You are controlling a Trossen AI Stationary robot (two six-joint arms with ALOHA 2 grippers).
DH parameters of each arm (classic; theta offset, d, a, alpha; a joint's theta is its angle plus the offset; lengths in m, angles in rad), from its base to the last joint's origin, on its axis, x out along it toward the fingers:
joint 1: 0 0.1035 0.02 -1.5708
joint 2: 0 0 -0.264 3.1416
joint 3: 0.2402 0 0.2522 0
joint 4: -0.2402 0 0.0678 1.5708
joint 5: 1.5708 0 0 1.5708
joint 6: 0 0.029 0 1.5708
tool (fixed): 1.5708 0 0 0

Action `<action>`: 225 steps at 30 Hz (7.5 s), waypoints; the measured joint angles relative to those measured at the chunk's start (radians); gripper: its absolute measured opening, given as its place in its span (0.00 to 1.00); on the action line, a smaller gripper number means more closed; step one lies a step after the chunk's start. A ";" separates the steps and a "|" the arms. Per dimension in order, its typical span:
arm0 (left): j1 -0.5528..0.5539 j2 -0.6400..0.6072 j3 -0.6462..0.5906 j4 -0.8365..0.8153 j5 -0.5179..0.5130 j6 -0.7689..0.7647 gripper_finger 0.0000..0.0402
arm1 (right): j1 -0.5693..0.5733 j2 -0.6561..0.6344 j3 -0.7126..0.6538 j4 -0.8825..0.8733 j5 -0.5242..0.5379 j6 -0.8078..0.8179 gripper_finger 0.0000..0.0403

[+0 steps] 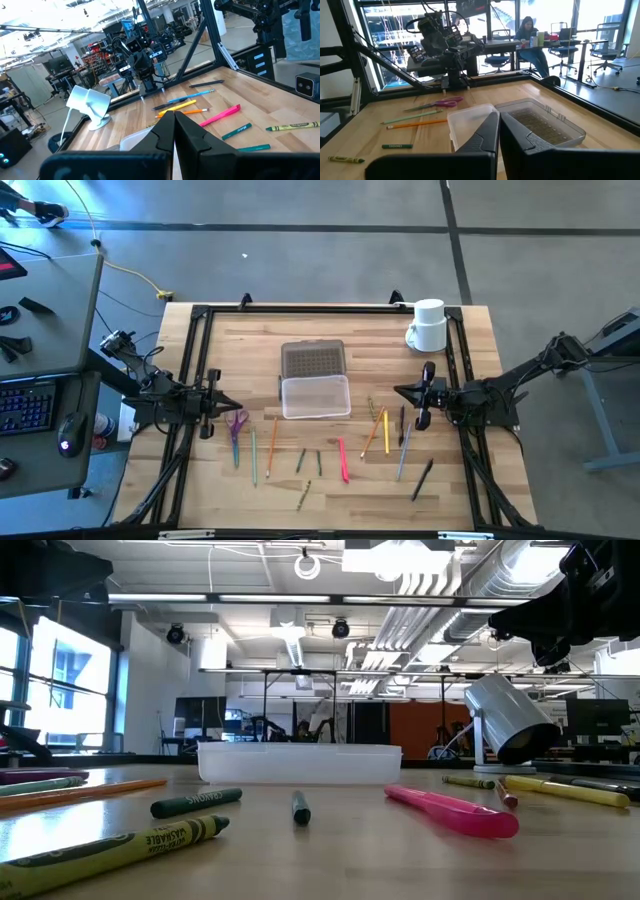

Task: Pick & place school supplies into a supply box
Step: Put the top light green crayon into the gray supply box, then put the light blue pencil into the gray supply box

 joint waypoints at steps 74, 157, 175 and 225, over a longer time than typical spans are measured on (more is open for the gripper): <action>0.000 0.000 0.000 -0.119 0.163 -0.264 0.12 | -0.001 0.000 0.000 0.102 0.003 -0.040 0.00; 0.000 0.000 0.000 -0.120 -0.554 -0.392 0.53 | -0.480 1.234 0.999 -1.273 -0.612 0.850 0.26; 0.000 0.000 0.000 -0.119 -0.555 -0.393 0.53 | -0.481 1.247 1.002 -1.275 -0.626 0.719 0.05; 0.000 0.000 0.000 -0.119 -0.602 -0.558 0.53 | -0.508 1.241 1.023 -0.461 -0.537 0.090 0.22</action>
